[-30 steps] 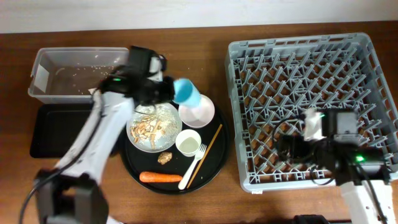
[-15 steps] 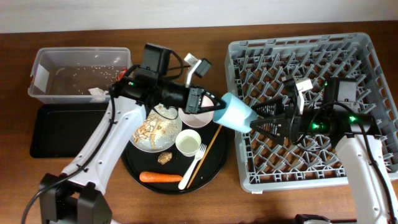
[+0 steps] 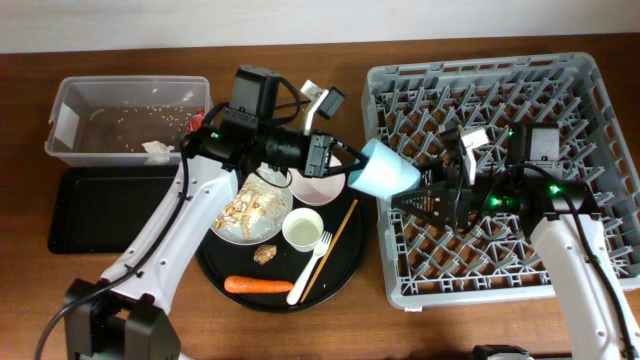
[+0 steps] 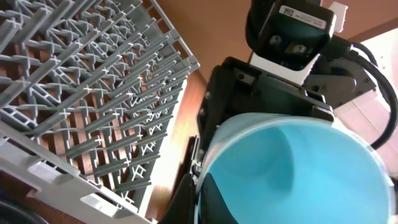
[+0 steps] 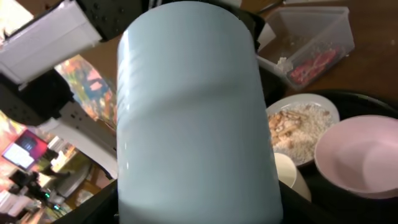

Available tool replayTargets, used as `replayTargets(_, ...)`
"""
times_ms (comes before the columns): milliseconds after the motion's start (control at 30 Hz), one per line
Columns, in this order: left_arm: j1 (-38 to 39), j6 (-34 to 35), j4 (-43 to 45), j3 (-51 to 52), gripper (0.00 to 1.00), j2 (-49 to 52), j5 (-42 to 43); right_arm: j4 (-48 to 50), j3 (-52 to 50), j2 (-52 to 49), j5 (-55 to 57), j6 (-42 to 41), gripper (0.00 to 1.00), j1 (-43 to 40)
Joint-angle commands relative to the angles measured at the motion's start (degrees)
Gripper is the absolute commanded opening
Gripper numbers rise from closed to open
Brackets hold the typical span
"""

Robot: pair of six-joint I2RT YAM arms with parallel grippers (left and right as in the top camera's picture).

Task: Sort waste into correct bins and load items into the dishwasher rack
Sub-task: 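Take the blue cup with the right gripper and place it in the rack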

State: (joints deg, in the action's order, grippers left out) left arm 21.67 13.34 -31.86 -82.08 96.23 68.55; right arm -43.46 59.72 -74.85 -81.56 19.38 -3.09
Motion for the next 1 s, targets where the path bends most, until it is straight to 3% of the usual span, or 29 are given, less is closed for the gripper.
replayTargets(0, 0.20, -0.07, -0.13, -0.48, 0.00, 0.85, -1.11, 0.92, 0.61, 0.11, -1.79, 0.11, 0.62, 0.46)
replayTargets(33, 0.20, -0.07, -0.13, -0.48, 0.00, 0.85, -1.11, 1.09, 0.61, 0.11, -1.79, 0.11, 0.61, 0.46)
replayTargets(100, 0.20, -0.07, -0.13, -0.48, 0.00, 0.85, -1.11, 1.99, 0.61, 0.11, -1.81, 0.07, 0.74, 0.46)
replayTargets(167, 0.20, -0.07, -0.31, -0.48, 0.00, 0.85, -1.11, 4.37, 0.61, 0.11, -1.84, -1.40, 0.74, 0.46)
replayTargets(233, 0.20, -0.07, -0.28, -0.48, 0.00, 0.85, -1.16, 6.23, 0.61, 0.11, -1.81, -3.39, 0.69, 0.46)
replayTargets(333, 0.20, -0.09, -0.31, -0.48, 0.00, 0.85, -2.45, 6.21, 0.61, 0.11, -1.79, -3.39, 0.53, 0.46)
replayTargets(367, 0.20, -0.09, -0.33, -0.48, 0.07, 0.85, -3.23, 6.21, 0.61, 0.11, -1.75, -3.41, 0.50, 0.46)
replayTargets(467, 0.13, -0.11, -3.96, -0.48, 0.32, 0.85, -16.96, 5.95, 0.61, 0.13, 9.44, -11.39, 0.41, 0.44)
replayTargets(533, -0.70, -0.11, -13.57, -0.48, 0.32, 0.85, -38.88, 3.10, 0.81, 0.52, 20.24, -15.96, 0.39, 0.39)
replayTargets(567, -1.75, -0.09, -19.12, -0.48, 0.33, 0.85, -49.27, -2.86, 2.40, 0.68, 29.79, -16.50, 0.39, -0.04)
replayTargets(600, -2.89, -0.11, -23.87, -0.48, 0.33, 0.85, -57.40, -12.81, 6.73, 0.66, 41.68, -16.50, 0.39, -1.86)
replayTargets(667, -5.27, -0.09, -28.92, -0.48, 0.33, 0.85, -66.47, -24.76, 14.93, 0.63, 54.12, -17.29, 0.39, -7.17)
replayTargets(700, -6.62, -0.09, -29.94, -0.48, 0.33, 0.85, -66.90, -31.39, 20.74, 0.55, 61.90, -18.40, 0.39, -13.38)
replayTargets(800, -7.10, -0.09, -29.90, -0.48, 0.33, 0.85, -66.90, -34.36, 23.82, -0.11, 76.89, -23.39, 0.39, -27.82)
replayTargets(967, -7.10, -0.09, -29.92, -0.48, 0.33, 0.85, -66.88, -31.52, 23.82, -9.57, 83.76, -29.59, 0.41, -39.54)
